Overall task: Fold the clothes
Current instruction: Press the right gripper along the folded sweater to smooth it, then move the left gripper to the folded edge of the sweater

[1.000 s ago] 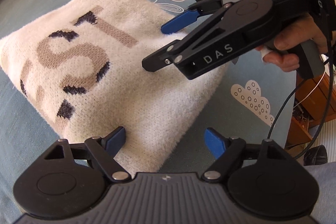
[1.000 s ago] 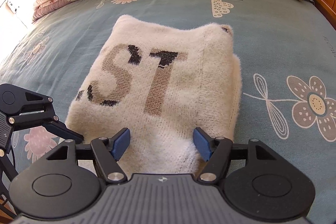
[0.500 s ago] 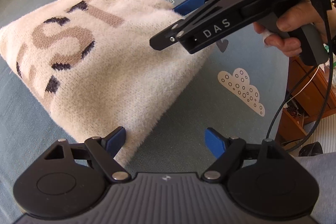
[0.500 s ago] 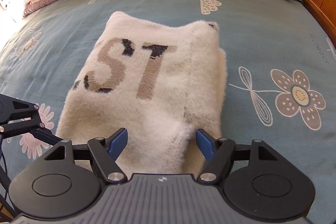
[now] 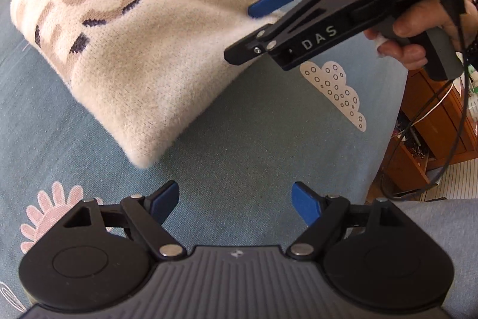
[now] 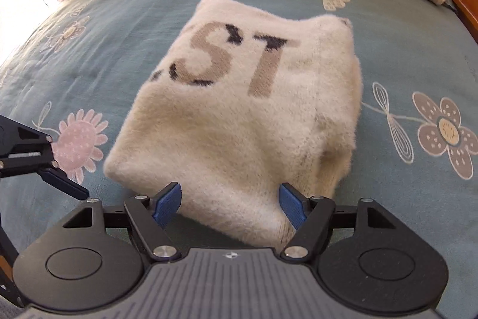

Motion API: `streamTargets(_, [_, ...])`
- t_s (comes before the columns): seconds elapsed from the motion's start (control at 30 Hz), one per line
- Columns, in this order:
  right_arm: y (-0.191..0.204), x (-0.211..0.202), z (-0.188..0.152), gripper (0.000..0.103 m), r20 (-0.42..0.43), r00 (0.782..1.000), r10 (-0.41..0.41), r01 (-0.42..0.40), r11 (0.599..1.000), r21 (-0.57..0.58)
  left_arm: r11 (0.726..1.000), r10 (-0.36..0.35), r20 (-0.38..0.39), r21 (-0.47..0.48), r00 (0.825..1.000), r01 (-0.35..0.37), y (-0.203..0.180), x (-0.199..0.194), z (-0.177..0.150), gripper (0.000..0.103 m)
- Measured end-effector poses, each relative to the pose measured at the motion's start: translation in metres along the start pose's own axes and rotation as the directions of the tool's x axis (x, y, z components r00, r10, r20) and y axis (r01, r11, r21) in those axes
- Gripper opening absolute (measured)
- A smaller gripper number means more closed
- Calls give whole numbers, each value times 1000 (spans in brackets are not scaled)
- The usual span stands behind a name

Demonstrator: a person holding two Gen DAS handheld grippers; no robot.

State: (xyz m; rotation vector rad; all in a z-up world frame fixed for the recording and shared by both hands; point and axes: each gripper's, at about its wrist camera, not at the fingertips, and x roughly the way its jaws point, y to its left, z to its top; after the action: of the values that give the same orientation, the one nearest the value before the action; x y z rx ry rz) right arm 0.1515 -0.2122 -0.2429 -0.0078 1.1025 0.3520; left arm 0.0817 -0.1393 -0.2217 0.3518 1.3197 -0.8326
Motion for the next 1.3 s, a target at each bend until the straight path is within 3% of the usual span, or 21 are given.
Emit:
streamTargets(0.13, [1, -11, 4, 73, 10, 1000, 21, -21, 1000, -2, 1000, 10, 11, -25, 1000, -10, 3, -2, -1, 81])
streamTargets(0.23, [4, -28, 20, 73, 64, 997, 39, -39, 999, -3, 998, 28, 15, -50, 999, -27, 5, -3, -3, 81])
streamTargets(0.37, [-8, -37, 58, 75, 181, 983, 7, -5, 1000, -15, 996, 45, 29, -81, 999, -43, 7, -7, -8, 82])
streamTargets(0.5, [-29, -12, 108, 75, 242, 970, -18, 38, 996, -78, 989, 68, 31, -132, 997, -64, 9, -6, -12, 82])
streamTargets(0.63, [-50, 30, 139, 76, 171, 985, -13, 34, 992, -122, 980, 87, 28, -183, 996, -81, 12, -4, -13, 82])
streamTargets(0.7, [-60, 47, 135, 76, 112, 994, -13, 28, 990, -135, 974, 101, 33, -208, 994, -92, 13, -3, -12, 82])
streamTargets(0.87, [-78, 53, 118, 78, 124, 992, 33, -19, 994, -111, 945, 151, 77, -304, 985, -121, 28, -17, -2, 82])
streamTargets(0.97, [-80, 56, 117, 84, 128, 990, 62, -48, 993, -106, 918, 205, 129, -368, 970, -145, 42, -37, 16, 82])
streamTargets(1.07, [-80, 56, 114, 87, 134, 988, 78, -61, 990, -128, 896, 255, 219, -420, 942, -145, 61, -60, 48, 82])
streamTargets(1.27, [-84, 55, 100, 88, 187, 975, 117, -89, 985, -147, 871, 241, 413, -492, 878, -8, 138, -69, 123, 82])
streamTargets(1.3, [-84, 55, 98, 89, 195, 973, 122, -93, 984, -150, 864, 230, 422, -503, 877, 15, 149, -62, 134, 81])
